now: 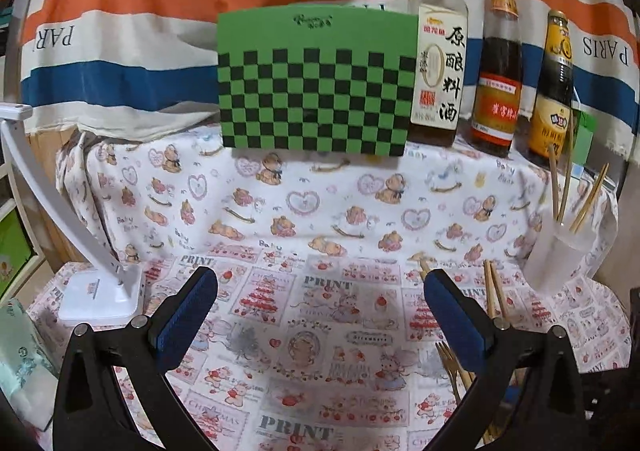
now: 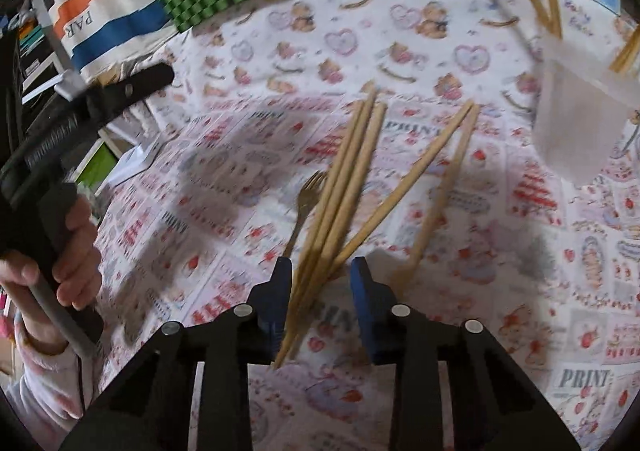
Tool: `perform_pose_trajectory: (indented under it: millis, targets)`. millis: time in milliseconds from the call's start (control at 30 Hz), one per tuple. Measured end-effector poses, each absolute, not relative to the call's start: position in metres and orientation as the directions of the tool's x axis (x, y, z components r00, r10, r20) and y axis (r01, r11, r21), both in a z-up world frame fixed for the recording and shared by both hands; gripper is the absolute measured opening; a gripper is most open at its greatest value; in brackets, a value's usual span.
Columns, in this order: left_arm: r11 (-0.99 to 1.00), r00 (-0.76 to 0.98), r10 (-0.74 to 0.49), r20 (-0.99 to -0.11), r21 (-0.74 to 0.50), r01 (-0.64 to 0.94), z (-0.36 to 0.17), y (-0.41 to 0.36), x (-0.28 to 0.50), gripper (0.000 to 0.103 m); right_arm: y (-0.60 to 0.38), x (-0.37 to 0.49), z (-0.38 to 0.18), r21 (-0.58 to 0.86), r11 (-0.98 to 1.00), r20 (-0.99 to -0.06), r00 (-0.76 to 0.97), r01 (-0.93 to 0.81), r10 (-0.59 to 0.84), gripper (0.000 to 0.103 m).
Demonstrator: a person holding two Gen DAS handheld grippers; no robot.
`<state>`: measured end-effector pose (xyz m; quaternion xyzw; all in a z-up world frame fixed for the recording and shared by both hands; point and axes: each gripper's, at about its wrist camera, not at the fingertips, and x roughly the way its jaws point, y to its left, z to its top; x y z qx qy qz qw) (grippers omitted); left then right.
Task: Organize utensils
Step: 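Lower the right tool onto the pile and grasp one chopstick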
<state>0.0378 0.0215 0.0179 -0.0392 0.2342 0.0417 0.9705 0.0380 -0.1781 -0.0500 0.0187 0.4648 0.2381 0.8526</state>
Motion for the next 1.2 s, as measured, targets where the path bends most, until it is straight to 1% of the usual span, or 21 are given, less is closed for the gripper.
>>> perform_pose_trajectory:
  millis: [133,167,267,367,533,600,733,833,967,1200]
  targets:
    - [0.991,0.882,0.07,-0.466,-0.071,-0.116,0.017,0.023,0.039,0.102,-0.17,0.035,-0.054,0.202,0.894,-0.795,0.466,-0.399,0.388,0.021]
    - [0.991,0.881,0.068,-0.468,-0.074,-0.115,0.017,0.023,0.039,0.102,-0.169,0.034,-0.054,0.187,0.899,-0.794,0.477,-0.396,0.376,0.017]
    - [0.99,0.88,0.076,-0.47,-0.066,-0.121,0.015,0.021,0.039,0.102,-0.172,0.034,-0.053,0.169,0.912,-0.782,0.513,-0.375,0.355,0.014]
    - [0.991,0.88,0.071,-0.469,-0.066,-0.115,0.015,0.02,0.038,0.102,-0.181,0.033,-0.043,0.152,0.925,-0.756,0.562,-0.347,0.335,0.002]
    - [0.992,0.879,0.073,-0.472,-0.053,-0.11,0.013,0.018,0.038,0.102,-0.191,0.033,-0.03,0.113,0.944,-0.715,0.634,-0.311,0.294,0.001]
    - [0.992,0.876,0.074,-0.476,-0.056,-0.114,0.012,0.019,0.039,0.102,-0.191,0.036,-0.029,0.108,0.938,-0.727,0.617,-0.329,0.3,0.001]
    - [0.991,0.872,0.074,-0.484,-0.06,-0.117,0.011,0.021,0.041,0.102,-0.19,0.039,-0.035,0.13,0.942,-0.757,0.583,-0.31,0.296,0.001]
    - [0.991,0.87,0.078,-0.487,-0.055,-0.119,0.009,0.021,0.042,0.102,-0.184,0.035,-0.037,0.118,0.941,-0.754,0.588,-0.316,0.292,0.002]
    - [0.992,0.867,0.077,-0.492,-0.049,-0.116,0.008,0.02,0.043,0.102,-0.18,0.037,-0.043,0.118,0.941,-0.777,0.561,-0.318,0.287,0.002]
    - [0.992,0.867,0.067,-0.494,-0.062,-0.112,0.008,0.021,0.043,0.102,-0.178,0.035,-0.044,0.139,0.932,-0.774,0.55,-0.335,0.313,0.004]
